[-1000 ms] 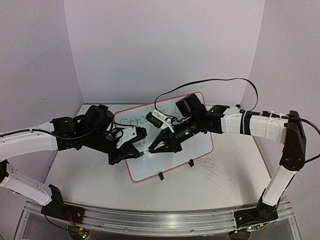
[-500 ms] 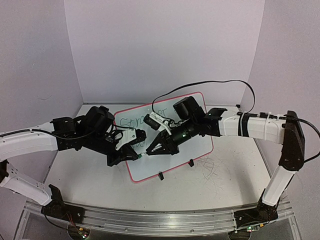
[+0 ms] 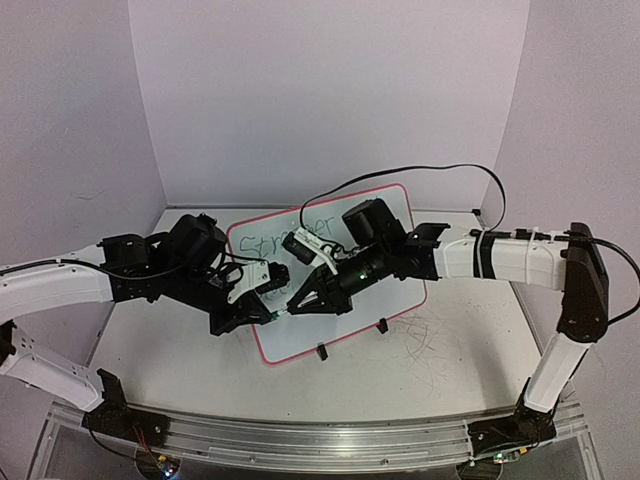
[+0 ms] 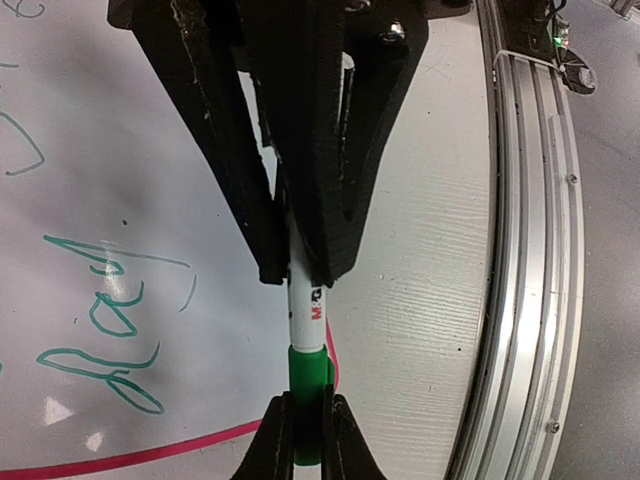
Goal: Write a sentence on the whiteboard
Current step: Insert the whiteboard marker without the cap into the whiteboard marker.
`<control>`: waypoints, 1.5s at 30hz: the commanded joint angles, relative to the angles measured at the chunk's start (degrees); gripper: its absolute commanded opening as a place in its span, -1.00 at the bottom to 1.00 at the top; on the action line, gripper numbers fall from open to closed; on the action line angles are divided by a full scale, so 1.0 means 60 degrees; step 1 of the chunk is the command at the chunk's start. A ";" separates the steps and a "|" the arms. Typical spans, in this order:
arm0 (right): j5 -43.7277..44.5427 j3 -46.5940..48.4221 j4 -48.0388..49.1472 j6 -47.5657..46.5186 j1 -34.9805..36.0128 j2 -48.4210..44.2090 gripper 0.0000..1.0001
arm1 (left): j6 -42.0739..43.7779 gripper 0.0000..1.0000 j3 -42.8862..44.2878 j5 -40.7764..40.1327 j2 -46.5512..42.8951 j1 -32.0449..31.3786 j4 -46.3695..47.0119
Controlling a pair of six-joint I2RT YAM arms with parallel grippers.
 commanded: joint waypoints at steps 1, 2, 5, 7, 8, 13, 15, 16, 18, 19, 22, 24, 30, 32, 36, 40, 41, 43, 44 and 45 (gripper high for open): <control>-0.0414 -0.0015 0.1167 0.0309 0.0677 0.0298 -1.00 | -0.0091 -1.00 0.0567 0.0139 -0.0348 -0.0160 0.1950; -0.0407 -0.0003 0.1188 0.0329 0.0706 0.0328 -1.00 | -0.0093 -1.00 0.0563 0.0133 -0.0360 -0.0160 0.1967; -0.0332 0.0032 0.1245 0.0391 0.0786 0.0427 -1.00 | -0.0112 -1.00 0.0556 0.0133 -0.0373 -0.0166 0.2002; -0.0285 0.0004 0.1337 0.0463 0.0804 0.0454 -1.00 | -0.0114 -1.00 0.0548 0.0117 -0.0378 -0.0175 0.2025; -0.0280 -0.0029 0.1418 0.0520 0.0804 0.0446 -1.00 | -0.0120 -1.00 0.0535 0.0115 -0.0380 -0.0175 0.2032; -0.0313 -0.0201 0.1871 0.0883 0.0824 0.0358 -1.00 | -0.0179 -1.00 0.0428 0.0083 -0.0479 -0.0176 0.2168; -0.0351 -0.0310 0.2284 0.1037 0.0864 0.0349 -1.00 | -0.0196 -1.00 0.0384 0.0050 -0.0534 -0.0188 0.2236; -0.0340 -0.0324 0.2369 0.1200 0.0888 0.0361 -1.00 | -0.0202 -1.00 0.0379 0.0045 -0.0545 -0.0194 0.2275; -0.0312 -0.0302 0.2429 0.1312 0.0955 0.0425 -1.00 | -0.0220 -1.00 0.0360 0.0032 -0.0591 -0.0191 0.2347; -0.0295 -0.0304 0.2466 0.1341 0.0983 0.0442 -1.00 | -0.0228 -1.00 0.0349 0.0006 -0.0611 -0.0195 0.2374; -0.0250 -0.0346 0.2559 0.1439 0.1068 0.0484 -1.00 | -0.0254 -1.00 0.0325 -0.0032 -0.0668 -0.0189 0.2408; -0.0187 -0.0345 0.2581 0.1483 0.1101 0.0557 -1.00 | -0.0271 -1.00 0.0304 -0.0017 -0.0702 -0.0190 0.2427; -0.0080 -0.0263 0.2776 0.1731 0.1235 0.0835 -1.00 | -0.0291 -1.00 0.0303 -0.0026 -0.0766 -0.0245 0.2460; -0.0073 -0.0215 0.2837 0.1800 0.1277 0.0908 -1.00 | -0.0294 -1.00 0.0302 -0.0039 -0.0782 -0.0257 0.2481; 0.0031 -0.0220 0.2886 0.1868 0.1277 0.0935 -1.00 | -0.0315 -1.00 0.0238 -0.0107 -0.0850 -0.0263 0.2470; 0.0506 -0.1192 0.2963 0.1804 0.0730 0.0117 -1.00 | -0.0430 -0.84 0.0194 -0.0637 -0.1061 -0.0263 0.2176; 0.0834 -0.1539 0.2948 0.1658 0.0604 -0.0249 -1.00 | -0.0484 -0.71 0.0137 -0.0792 -0.1218 -0.0263 0.2112; 0.1376 -0.2327 0.2929 0.1329 0.0329 -0.1087 -1.00 | -0.0634 -0.47 -0.0030 -0.1052 -0.1672 -0.0263 0.2063; 0.1568 -0.2649 0.2906 0.1270 0.0160 -0.1587 -1.00 | -0.0702 -0.36 -0.0100 -0.1149 -0.1938 -0.0263 0.2062; 0.1766 -0.3000 0.2864 0.1228 0.0000 -0.2031 -1.00 | -0.0829 -0.26 -0.0159 -0.1233 -0.2240 -0.0263 0.2061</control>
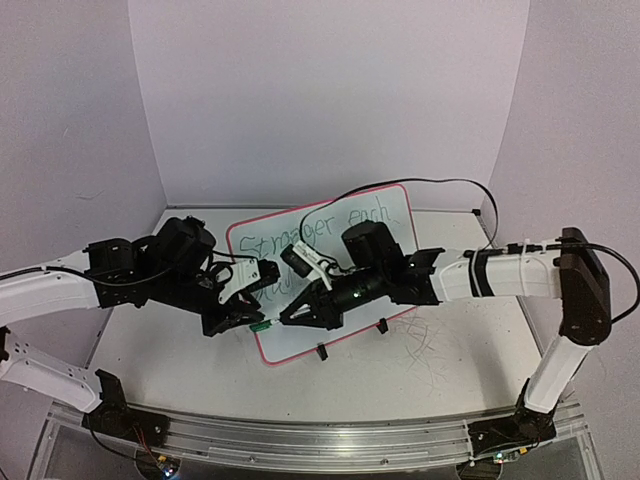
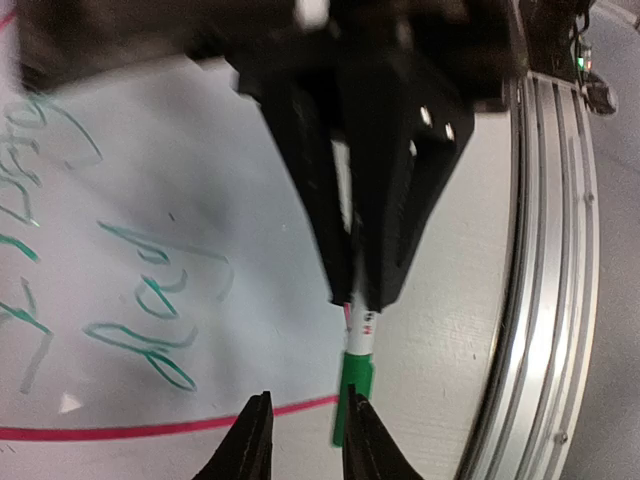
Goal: Write a sentence on the whiteboard
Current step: Insert the whiteboard marker without the cap into the whiteboard marker, then put down the whiteboard marker at the corner of the board.
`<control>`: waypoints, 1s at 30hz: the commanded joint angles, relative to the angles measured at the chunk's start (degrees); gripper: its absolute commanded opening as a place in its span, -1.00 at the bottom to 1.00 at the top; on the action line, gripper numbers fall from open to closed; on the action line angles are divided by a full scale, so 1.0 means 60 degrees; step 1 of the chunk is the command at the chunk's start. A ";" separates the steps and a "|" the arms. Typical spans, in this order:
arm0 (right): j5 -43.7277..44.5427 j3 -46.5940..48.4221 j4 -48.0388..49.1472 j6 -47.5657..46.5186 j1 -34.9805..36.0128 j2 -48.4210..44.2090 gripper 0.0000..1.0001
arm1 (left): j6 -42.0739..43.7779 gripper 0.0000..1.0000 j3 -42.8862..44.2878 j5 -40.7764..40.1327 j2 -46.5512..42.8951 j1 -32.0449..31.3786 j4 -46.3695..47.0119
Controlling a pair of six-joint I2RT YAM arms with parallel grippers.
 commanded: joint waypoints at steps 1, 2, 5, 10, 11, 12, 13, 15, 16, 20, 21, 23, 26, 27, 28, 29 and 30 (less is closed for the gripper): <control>0.1193 -0.1435 0.0036 -0.0447 -0.0545 -0.2063 -1.00 | -0.0580 -0.15 0.0135 -0.0441 -0.1590 -0.0062 0.1928; 0.1511 -0.1648 -0.0117 -0.0505 -0.0692 -0.2435 -1.00 | -0.0727 -0.05 0.0147 -0.0528 -0.1784 -0.0062 0.1949; 0.2519 -0.2411 -0.0411 -0.0517 -0.1062 -0.3899 -1.00 | -0.1266 0.57 0.0208 -0.0558 -0.2228 -0.0062 0.2070; 0.7346 -0.3377 -0.0860 0.0636 -0.1890 -0.5896 -1.00 | -0.2242 0.68 0.0230 -0.1222 -0.2344 -0.0062 0.2386; 0.8388 -0.3496 -0.1114 0.0892 -0.2103 -0.6104 -1.00 | -0.2436 0.69 0.0242 -0.1506 -0.2308 -0.0063 0.2416; 0.9530 -0.3604 -0.1431 0.1399 -0.2462 -0.6302 -1.00 | -0.2636 0.69 0.0244 -0.1820 -0.2284 -0.0062 0.2478; 1.0233 -0.3711 -0.1666 0.1790 -0.2814 -0.6442 -1.00 | -0.2805 0.69 0.0245 -0.2060 -0.2244 -0.0062 0.2521; 1.1059 -0.4102 -0.1853 0.2479 -0.3667 -0.6748 -1.00 | -0.3219 0.69 0.0243 -0.2508 -0.2170 -0.0062 0.2532; 1.1083 -0.4323 -0.1889 0.2722 -0.4126 -0.6839 -1.00 | -0.3431 0.70 0.0222 -0.2680 -0.2152 -0.0062 0.2546; 0.9871 -0.5066 -0.1404 0.3017 -0.5854 -0.6484 -1.00 | -0.4123 0.69 -0.0052 -0.2946 -0.2126 -0.0062 0.2603; 0.9541 -0.5217 -0.1192 0.2989 -0.6158 -0.6156 -1.00 | -0.4280 0.69 -0.0140 -0.2898 -0.2135 -0.0062 0.2615; 0.8784 -0.5433 -0.0816 0.2902 -0.6531 -0.5580 -1.00 | -0.4525 0.70 -0.0325 -0.2704 -0.2183 -0.0062 0.2622; 0.8510 -0.5782 -0.0144 0.2834 -0.6713 -0.4901 -1.00 | -0.4690 0.70 -0.0474 -0.2149 -0.2241 -0.0064 0.2641; 0.8498 -0.5847 -0.0055 0.2880 -0.6731 -0.4761 -0.97 | -0.4728 0.70 -0.0492 -0.1969 -0.2261 -0.0065 0.2658; 0.8441 -0.5896 0.0046 0.2954 -0.6758 -0.4637 -0.92 | -0.4770 0.70 -0.0507 -0.1866 -0.2277 -0.0062 0.2670; 0.8344 -0.5868 0.0062 0.3012 -0.6787 -0.4497 -0.89 | -0.4820 0.70 -0.0548 -0.1858 -0.2334 -0.0062 0.2696; 0.8294 -0.5832 0.0064 0.3105 -0.6802 -0.4302 -0.87 | -0.4858 0.69 -0.0575 -0.1923 -0.2385 -0.0062 0.2723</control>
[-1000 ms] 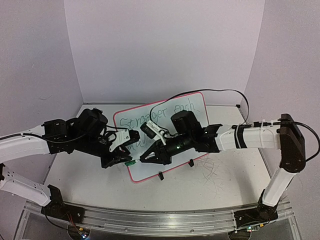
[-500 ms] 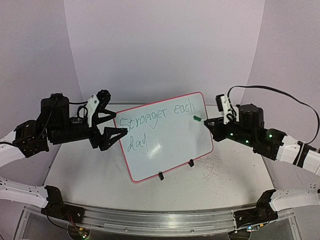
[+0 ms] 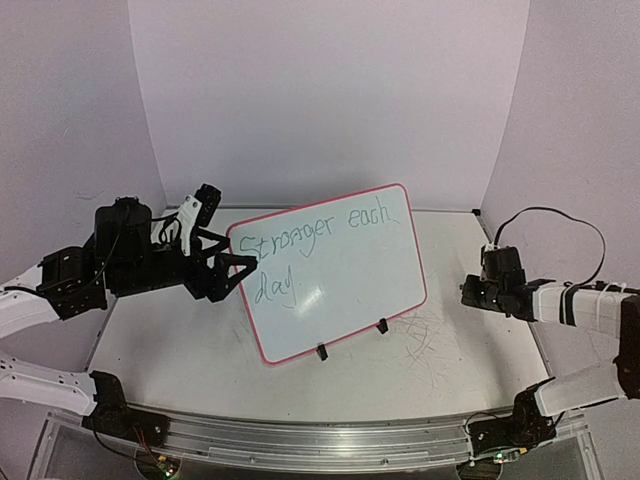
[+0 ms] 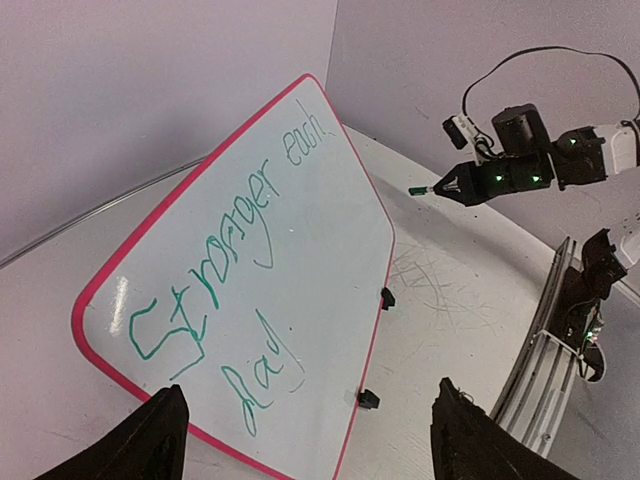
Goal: Write a sentence on the whiteboard
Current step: Put down the whiteboard marker at the corner of the board.
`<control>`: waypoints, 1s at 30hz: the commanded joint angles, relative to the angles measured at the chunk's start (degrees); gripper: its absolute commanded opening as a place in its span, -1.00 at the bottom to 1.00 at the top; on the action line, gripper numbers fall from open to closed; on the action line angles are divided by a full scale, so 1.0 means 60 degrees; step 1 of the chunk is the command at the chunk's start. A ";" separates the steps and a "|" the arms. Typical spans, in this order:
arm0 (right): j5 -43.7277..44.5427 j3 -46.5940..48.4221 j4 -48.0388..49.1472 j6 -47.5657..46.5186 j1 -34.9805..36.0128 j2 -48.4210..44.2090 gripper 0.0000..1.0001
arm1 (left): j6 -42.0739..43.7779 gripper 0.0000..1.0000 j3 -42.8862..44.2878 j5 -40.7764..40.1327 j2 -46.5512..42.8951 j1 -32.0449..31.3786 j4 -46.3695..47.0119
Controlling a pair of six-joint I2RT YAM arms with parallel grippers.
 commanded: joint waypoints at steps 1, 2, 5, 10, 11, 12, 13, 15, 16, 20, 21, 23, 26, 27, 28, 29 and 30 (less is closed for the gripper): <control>-0.0510 0.0104 0.0811 0.0521 -0.0117 0.0582 -0.87 | -0.0505 0.70 -0.0111 0.0157 -0.0340 -0.0024 0.0522; -0.0569 0.0166 0.0736 0.0653 -0.0137 0.0805 -0.86 | -0.0512 0.70 -0.0133 0.0091 -0.0400 -0.0024 0.0567; -0.0527 0.0210 0.0517 0.1017 -0.0150 0.1235 -0.81 | -0.0462 0.70 -0.0112 0.0149 -0.0598 -0.0024 0.0626; -0.0557 0.0455 0.0055 0.1389 -0.0184 0.1581 -0.77 | -0.0475 0.70 -0.0050 0.0288 -0.0845 -0.0024 0.0644; -0.0671 0.0607 -0.0226 0.1403 -0.0191 0.1763 -0.76 | -0.0493 0.70 -0.0047 0.0281 -0.0881 -0.0024 0.0644; -0.0766 0.0680 -0.0412 0.1421 -0.0191 0.1889 -0.73 | -0.0513 0.70 -0.0037 0.0269 -0.0906 -0.0024 0.0644; -0.0783 0.0672 -0.0464 0.1442 -0.0192 0.1942 -0.71 | -0.0536 0.70 -0.0021 0.0268 -0.0932 -0.0024 0.0638; -0.0754 0.0569 -0.0460 0.1458 -0.0192 0.1821 -0.62 | -0.0566 0.70 0.0018 0.0278 -0.0954 -0.0024 0.0640; -0.0736 0.0526 -0.0436 0.1455 -0.0192 0.1723 -0.58 | -0.0578 0.70 0.0040 0.0281 -0.0963 -0.0024 0.0648; -0.0656 0.0449 -0.0398 0.1447 -0.0192 0.1470 -0.44 | -0.0585 0.69 0.0105 0.0280 -0.0983 -0.0024 0.0644; -0.0646 0.0431 -0.0398 0.1437 -0.0192 0.1378 -0.41 | -0.0571 0.69 0.0107 0.0270 -0.0982 -0.0024 0.0639; -0.0633 0.0396 -0.0398 0.1383 -0.0192 0.1110 -0.37 | -0.0547 0.69 0.0135 0.0281 -0.0981 -0.0024 0.0634; -0.0590 0.0522 -0.0622 0.1117 -0.0194 0.0357 -0.29 | -0.0529 0.69 0.0273 0.0312 -0.0986 -0.0024 0.0644; -0.0580 0.0614 -0.0760 0.0977 -0.0194 -0.0054 -0.25 | -0.0528 0.69 0.0341 0.0319 -0.1003 -0.0024 0.0647; -0.0575 0.0745 -0.0901 0.0838 -0.0192 -0.0522 -0.21 | -0.0527 0.69 0.0429 0.0314 -0.1032 -0.0024 0.0651; -0.0620 0.0937 -0.1067 0.0655 -0.0192 -0.0869 -0.16 | -0.0530 0.73 0.0529 0.0218 -0.1061 -0.0024 0.0644; -0.0691 0.1144 -0.1205 0.0487 -0.0192 -0.1489 -0.11 | -0.0563 0.80 0.0607 -0.0026 -0.1096 -0.0026 0.0644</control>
